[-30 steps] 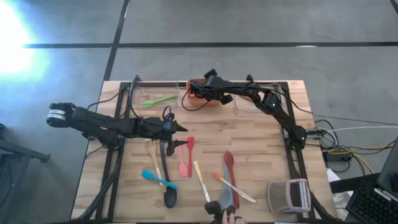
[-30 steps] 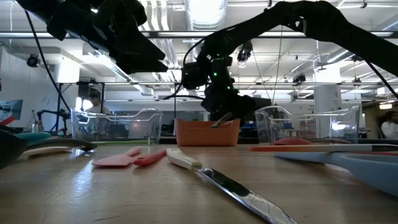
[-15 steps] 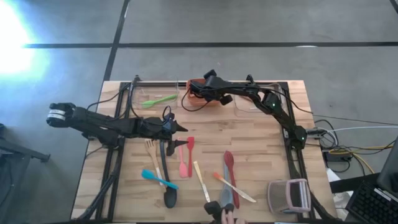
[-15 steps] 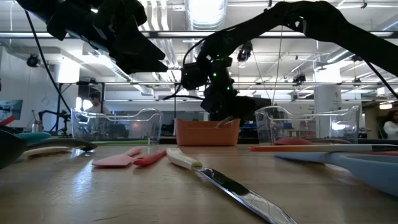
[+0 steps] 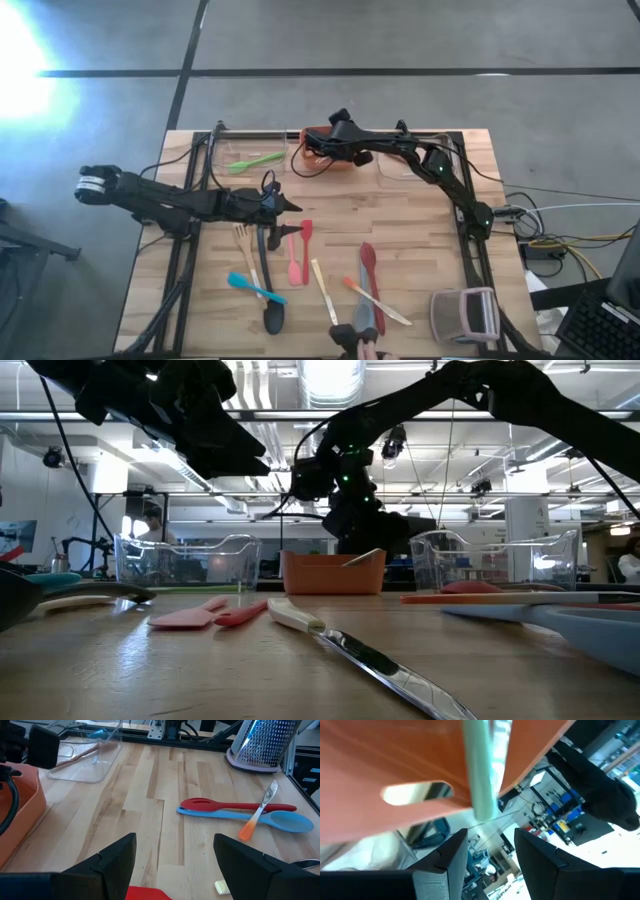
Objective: Pick & Place Kitchen Items
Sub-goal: Put the blue spatula into the left transparent bin
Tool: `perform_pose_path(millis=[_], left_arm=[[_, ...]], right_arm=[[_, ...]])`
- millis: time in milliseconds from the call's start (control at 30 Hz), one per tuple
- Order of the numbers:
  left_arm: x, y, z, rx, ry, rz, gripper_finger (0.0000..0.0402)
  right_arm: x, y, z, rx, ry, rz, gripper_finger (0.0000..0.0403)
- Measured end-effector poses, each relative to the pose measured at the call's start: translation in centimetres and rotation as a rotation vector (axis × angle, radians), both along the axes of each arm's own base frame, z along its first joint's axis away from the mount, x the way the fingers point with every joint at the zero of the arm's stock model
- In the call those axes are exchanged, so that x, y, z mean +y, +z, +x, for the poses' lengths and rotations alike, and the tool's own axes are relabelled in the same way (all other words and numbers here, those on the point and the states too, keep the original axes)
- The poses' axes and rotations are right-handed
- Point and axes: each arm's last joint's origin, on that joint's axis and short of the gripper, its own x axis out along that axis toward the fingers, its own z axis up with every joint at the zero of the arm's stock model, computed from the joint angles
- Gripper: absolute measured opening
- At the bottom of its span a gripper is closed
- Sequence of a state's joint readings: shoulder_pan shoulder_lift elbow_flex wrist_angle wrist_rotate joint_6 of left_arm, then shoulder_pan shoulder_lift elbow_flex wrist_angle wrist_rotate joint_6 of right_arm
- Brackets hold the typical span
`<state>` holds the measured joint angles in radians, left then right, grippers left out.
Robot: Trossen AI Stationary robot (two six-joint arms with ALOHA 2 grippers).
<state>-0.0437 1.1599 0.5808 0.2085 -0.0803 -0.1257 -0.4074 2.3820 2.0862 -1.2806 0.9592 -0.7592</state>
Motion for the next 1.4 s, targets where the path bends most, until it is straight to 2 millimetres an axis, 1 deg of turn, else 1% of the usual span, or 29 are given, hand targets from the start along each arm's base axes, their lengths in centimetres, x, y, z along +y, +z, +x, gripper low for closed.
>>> perform_pose_path(millis=[167, 400, 533, 667, 900, 1067, 1200, 1300, 1400], left_arm=[[0.0, 0.0, 0.0, 0.000, 0.000, 0.000, 0.0268], [0.0, 0.0, 0.0, 0.000, 0.000, -0.001, 0.0268], [0.0, 0.0, 0.0, -0.001, 0.001, -0.004, 0.0268], [0.0, 0.0, 0.0, -0.001, 0.001, -0.005, 0.0268], [0.0, 0.0, 0.0, -0.001, 0.005, -0.015, 0.0268], [0.0, 0.0, 0.0, -0.002, 0.014, -0.036, 0.0268], [0.0, 0.0, 0.0, -0.002, 0.013, -0.036, 0.0268], [0.0, 0.0, 0.0, -0.002, 0.014, -0.037, 0.0268], [0.0, 0.0, 0.0, -0.002, 0.014, -0.037, 0.0268]], right_arm=[[0.5, 1.4, 0.4, -0.035, 0.008, -0.043, 0.0152], [1.8, 4.3, 0.2, -0.123, 0.011, -0.074, 0.0125], [2.5, 6.3, -0.3, -0.238, -0.013, -0.001, 0.0103], [3.3, 8.9, -1.5, -0.384, -0.075, 0.072, 0.0073], [5.8, 13.4, -4.2, -0.580, -0.197, 0.206, 0.0014], [7.8, 16.8, -6.2, -0.708, -0.223, 0.269, 0.0009], [9.2, 19.3, -7.8, -0.831, -0.242, 0.358, 0.0008], [10.3, 20.9, -9.0, -0.922, -0.270, 0.447, 0.0008], [11.4, 22.1, -9.8, -0.991, -0.298, 0.558, 0.0008]])
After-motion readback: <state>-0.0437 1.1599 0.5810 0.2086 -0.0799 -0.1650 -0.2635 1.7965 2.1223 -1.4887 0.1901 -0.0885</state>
